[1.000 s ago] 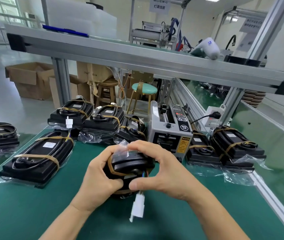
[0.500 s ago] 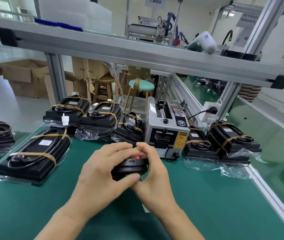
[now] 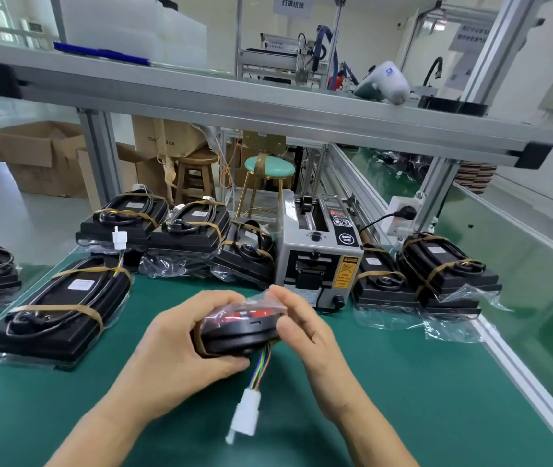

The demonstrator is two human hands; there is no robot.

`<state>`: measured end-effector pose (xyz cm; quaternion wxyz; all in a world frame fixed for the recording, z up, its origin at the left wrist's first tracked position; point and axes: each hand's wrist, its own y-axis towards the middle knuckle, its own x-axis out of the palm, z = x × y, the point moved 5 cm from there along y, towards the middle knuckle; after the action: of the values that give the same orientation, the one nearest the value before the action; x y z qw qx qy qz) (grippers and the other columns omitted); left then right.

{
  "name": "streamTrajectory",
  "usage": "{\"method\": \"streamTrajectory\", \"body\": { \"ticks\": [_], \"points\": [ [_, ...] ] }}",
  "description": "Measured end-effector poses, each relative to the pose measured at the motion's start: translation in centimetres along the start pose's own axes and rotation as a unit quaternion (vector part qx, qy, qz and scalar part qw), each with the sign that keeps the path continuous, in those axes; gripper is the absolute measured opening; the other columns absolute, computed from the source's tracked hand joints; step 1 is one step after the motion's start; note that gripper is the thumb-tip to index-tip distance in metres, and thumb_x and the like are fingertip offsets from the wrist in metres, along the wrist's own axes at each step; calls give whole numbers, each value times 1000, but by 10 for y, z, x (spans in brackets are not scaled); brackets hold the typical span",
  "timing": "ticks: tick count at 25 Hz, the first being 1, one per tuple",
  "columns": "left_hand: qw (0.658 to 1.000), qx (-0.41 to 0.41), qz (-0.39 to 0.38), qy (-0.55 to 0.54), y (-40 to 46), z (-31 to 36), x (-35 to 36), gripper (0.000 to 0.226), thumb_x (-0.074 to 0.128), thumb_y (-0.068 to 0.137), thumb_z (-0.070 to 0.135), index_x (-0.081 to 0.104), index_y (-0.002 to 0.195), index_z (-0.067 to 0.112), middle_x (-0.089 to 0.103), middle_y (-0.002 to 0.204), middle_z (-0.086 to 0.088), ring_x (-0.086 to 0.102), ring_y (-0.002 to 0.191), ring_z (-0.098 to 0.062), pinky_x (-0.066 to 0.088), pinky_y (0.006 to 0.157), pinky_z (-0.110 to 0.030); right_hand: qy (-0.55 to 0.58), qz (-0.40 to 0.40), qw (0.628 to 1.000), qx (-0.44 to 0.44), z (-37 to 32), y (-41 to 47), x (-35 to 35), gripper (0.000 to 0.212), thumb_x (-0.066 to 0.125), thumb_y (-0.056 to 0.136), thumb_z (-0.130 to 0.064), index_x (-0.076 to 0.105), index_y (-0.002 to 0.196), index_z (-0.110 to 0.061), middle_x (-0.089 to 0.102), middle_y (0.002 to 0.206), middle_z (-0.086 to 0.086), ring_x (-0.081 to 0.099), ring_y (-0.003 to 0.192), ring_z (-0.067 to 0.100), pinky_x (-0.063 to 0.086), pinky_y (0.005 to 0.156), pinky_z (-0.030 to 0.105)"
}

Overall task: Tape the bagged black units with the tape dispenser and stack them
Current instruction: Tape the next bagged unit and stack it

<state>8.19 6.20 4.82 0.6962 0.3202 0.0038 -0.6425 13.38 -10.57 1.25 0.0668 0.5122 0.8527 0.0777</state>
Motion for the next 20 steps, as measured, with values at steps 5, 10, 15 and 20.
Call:
{"method": "streamTrajectory", "body": {
  "ticks": [5,10,15,20],
  "points": [
    [998,28,39,45,-8,3,5,59,81,55,19,65,110,31,67,111,12,64,101,-10,46,87,-20,1,231,971,55,14,14,-39,13,62,90,-30,74,85,-28,70,77,-14,61,75,4,46,65,15],
    [994,44,78,70,-9,6,5,58,77,56,18,66,113,24,68,109,11,64,101,-8,47,89,-24,-6,397,909,125,27,40,-73,21,59,90,-16,68,73,-8,48,55,-4,40,62,17,37,62,31],
    [989,69,83,101,-5,13,12,54,77,57,19,67,110,20,67,106,11,64,96,-8,48,85,-27,-6,435,885,164,33,67,-77,13,63,89,-22,72,80,-21,58,69,-3,48,67,20,43,68,32],
    [987,75,86,117,-3,13,14,52,76,57,21,68,109,20,67,105,12,64,95,-10,49,83,-31,-6,476,860,181,31,75,-77,13,74,82,-21,67,71,-22,63,70,-10,58,72,12,44,72,28]
  ]
}}
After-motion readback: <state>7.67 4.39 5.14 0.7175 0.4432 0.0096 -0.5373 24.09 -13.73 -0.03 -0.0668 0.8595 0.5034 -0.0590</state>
